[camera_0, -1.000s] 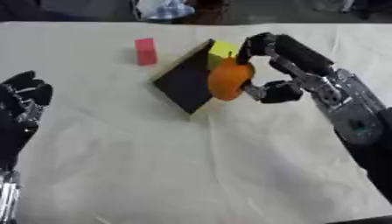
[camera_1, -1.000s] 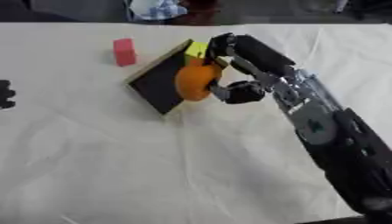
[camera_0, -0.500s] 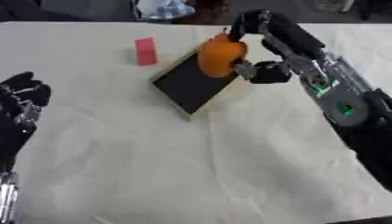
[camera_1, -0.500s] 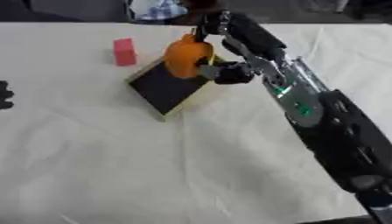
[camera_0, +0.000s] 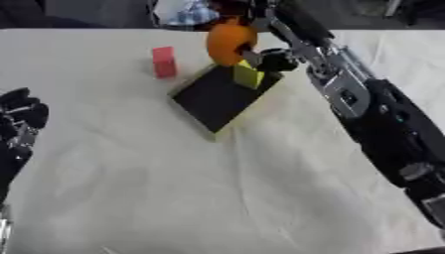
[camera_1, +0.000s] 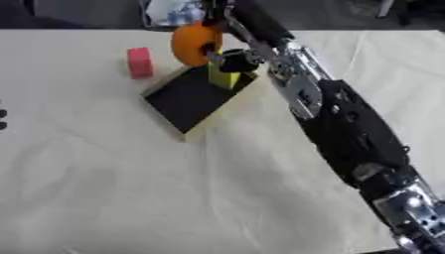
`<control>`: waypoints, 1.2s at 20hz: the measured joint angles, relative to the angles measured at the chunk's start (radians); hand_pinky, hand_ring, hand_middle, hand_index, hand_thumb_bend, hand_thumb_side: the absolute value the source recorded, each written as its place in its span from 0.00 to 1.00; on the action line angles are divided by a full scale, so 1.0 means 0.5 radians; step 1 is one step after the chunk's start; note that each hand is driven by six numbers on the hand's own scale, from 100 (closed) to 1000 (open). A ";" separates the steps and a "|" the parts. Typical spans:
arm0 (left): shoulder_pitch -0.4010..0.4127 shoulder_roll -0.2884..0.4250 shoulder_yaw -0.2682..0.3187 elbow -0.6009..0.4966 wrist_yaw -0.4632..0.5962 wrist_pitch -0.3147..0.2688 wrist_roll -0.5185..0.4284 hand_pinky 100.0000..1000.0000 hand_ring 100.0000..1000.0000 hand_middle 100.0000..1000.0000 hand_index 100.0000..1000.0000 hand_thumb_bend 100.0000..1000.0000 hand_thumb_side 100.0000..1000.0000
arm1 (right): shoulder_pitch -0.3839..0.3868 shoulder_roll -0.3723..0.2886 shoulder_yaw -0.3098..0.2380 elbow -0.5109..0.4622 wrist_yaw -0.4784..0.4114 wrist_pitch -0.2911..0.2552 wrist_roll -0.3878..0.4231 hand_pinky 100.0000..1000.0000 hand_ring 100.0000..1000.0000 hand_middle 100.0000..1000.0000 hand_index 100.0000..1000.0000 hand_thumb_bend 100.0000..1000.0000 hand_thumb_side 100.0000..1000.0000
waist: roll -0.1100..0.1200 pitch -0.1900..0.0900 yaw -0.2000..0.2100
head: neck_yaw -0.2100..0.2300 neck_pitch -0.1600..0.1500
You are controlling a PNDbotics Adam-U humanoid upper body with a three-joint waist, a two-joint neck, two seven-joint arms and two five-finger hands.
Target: Pick up objects on the table and place them in the box.
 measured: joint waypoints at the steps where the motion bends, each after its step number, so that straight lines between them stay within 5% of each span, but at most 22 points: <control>1: -0.002 0.000 -0.002 0.000 0.002 0.000 -0.001 0.68 0.69 0.67 0.82 0.59 0.62 | -0.010 0.019 -0.012 0.058 0.034 0.001 0.001 0.72 0.66 0.61 0.45 0.00 0.00 | 0.001 0.000 0.002 | -0.005 0.000; 2: -0.002 0.000 -0.002 0.000 0.003 0.001 -0.001 0.68 0.69 0.67 0.82 0.59 0.63 | -0.017 0.036 -0.023 0.113 0.068 -0.007 -0.003 0.74 0.70 0.67 0.63 0.00 0.00 | 0.001 0.000 0.002 | -0.007 -0.001; 3: -0.002 0.000 -0.002 0.000 0.003 0.002 -0.003 0.68 0.69 0.67 0.82 0.59 0.63 | -0.021 0.048 -0.028 0.167 0.099 -0.022 -0.004 0.75 0.71 0.69 0.69 0.03 0.00 | 0.001 0.000 0.002 | -0.008 -0.002; 8: -0.002 0.000 -0.003 0.000 0.005 0.003 -0.004 0.68 0.69 0.67 0.82 0.59 0.63 | -0.024 0.077 -0.016 0.316 0.264 -0.154 0.056 0.78 0.75 0.74 0.83 0.12 0.11 | 0.001 0.000 -0.012 | -0.015 -0.017; 15: -0.002 0.000 -0.003 0.000 0.005 0.003 -0.004 0.68 0.69 0.67 0.82 0.59 0.63 | -0.001 0.078 -0.004 0.276 0.415 -0.332 0.114 0.79 0.77 0.76 0.89 0.19 0.21 | 0.011 0.000 -0.035 | -0.016 -0.019; 24: -0.037 0.081 0.003 0.002 -0.009 0.003 -0.003 0.69 0.70 0.68 0.82 0.60 0.62 | 0.113 -0.050 -0.034 -0.067 0.271 -0.319 0.087 0.78 0.75 0.74 0.87 0.12 0.17 | 0.012 0.000 -0.070 | -0.003 -0.026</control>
